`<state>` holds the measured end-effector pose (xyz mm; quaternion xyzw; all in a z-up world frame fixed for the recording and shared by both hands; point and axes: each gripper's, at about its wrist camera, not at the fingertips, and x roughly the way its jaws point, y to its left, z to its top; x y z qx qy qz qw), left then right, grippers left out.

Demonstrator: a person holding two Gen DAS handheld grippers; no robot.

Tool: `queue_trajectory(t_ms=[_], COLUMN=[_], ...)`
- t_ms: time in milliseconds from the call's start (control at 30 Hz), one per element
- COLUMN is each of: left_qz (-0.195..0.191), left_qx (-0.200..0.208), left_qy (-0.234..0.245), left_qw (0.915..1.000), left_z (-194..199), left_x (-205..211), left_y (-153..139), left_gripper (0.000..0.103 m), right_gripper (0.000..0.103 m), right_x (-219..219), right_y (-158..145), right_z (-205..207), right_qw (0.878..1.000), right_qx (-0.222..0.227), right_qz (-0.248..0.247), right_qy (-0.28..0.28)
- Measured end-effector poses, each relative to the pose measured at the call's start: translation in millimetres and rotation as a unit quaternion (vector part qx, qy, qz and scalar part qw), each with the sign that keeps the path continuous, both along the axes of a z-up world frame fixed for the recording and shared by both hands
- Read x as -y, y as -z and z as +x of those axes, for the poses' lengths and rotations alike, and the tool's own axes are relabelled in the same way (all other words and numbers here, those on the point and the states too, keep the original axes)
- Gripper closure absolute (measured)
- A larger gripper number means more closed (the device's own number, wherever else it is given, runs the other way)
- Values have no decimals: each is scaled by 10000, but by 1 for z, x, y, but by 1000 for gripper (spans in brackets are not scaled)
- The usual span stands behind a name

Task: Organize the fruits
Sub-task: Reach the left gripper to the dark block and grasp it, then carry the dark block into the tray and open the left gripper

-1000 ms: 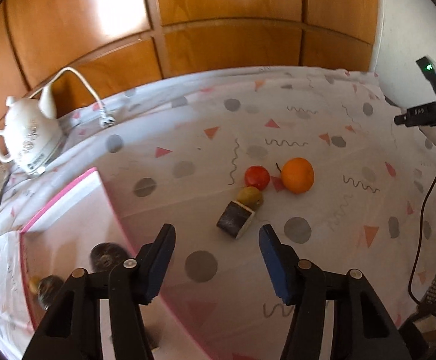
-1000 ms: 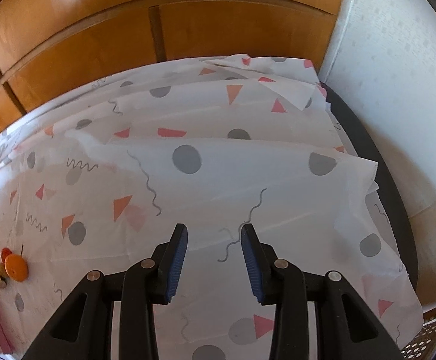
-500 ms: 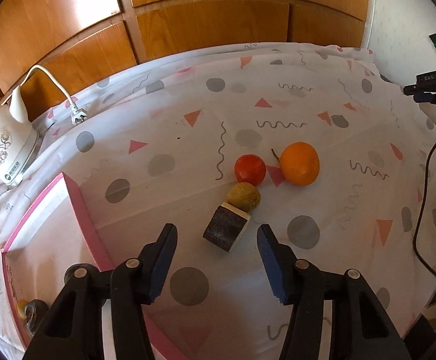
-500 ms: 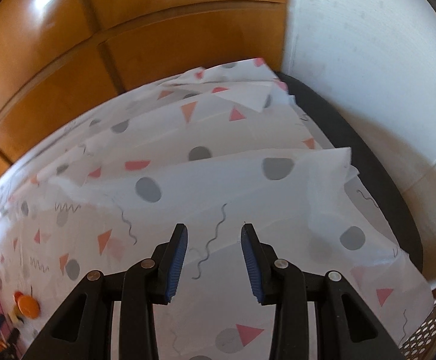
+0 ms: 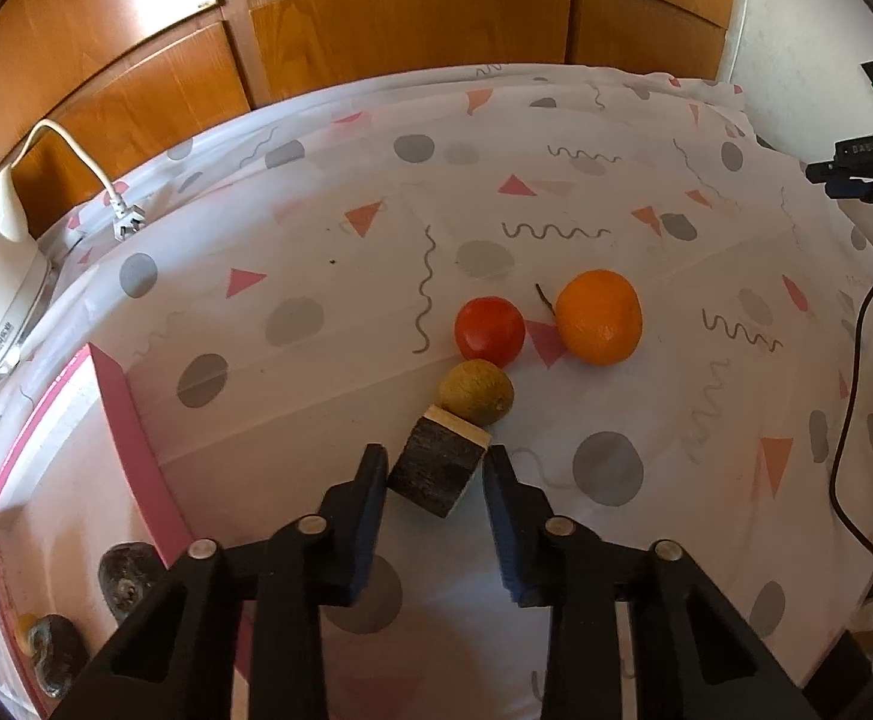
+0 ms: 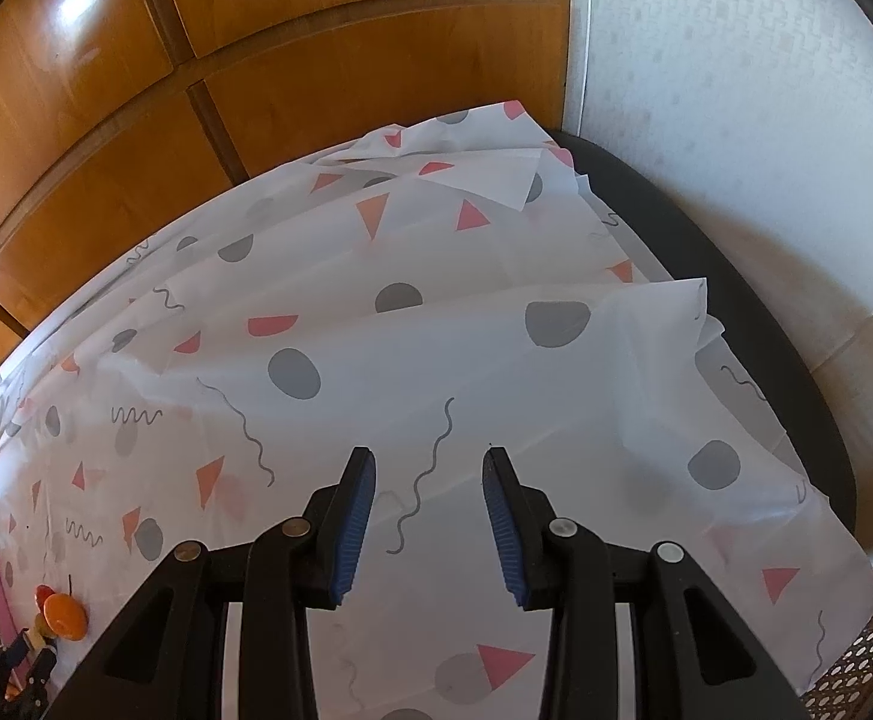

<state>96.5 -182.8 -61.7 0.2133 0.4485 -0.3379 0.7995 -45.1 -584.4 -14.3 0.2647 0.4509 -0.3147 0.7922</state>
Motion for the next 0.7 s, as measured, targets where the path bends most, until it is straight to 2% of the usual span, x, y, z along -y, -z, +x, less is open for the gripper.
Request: queue_trajectory(t_ms=[67,267,467,600,700], left_qz=[-41,-435,-919,-1170,-1235], left_qx=[7,52,153,154,209], left_qy=[-24,-279,-875,-1520,-2066], left_qw=[10000,9987,9918,9813,9704], left_z=[-2,-12,-19,-21,-23], left_x=[-1,-13,-49,-86,-118], left_y=[0,-14,-39,-49,-52], left_gripper=[75,75,75,75,75], right_gripper=[66,66,66,66,66], right_x=[1,4,0,-8,-22], right_y=[0,1,2,2,2], right_z=[-1,-3,0,5,14], right_qw=[10000,9999,10000,9998,9979], right_qx=[-2,-3,-9,19,97], right_qz=[-36,-15,-12,-14,57], right_qy=[26,125,9,-221,-645])
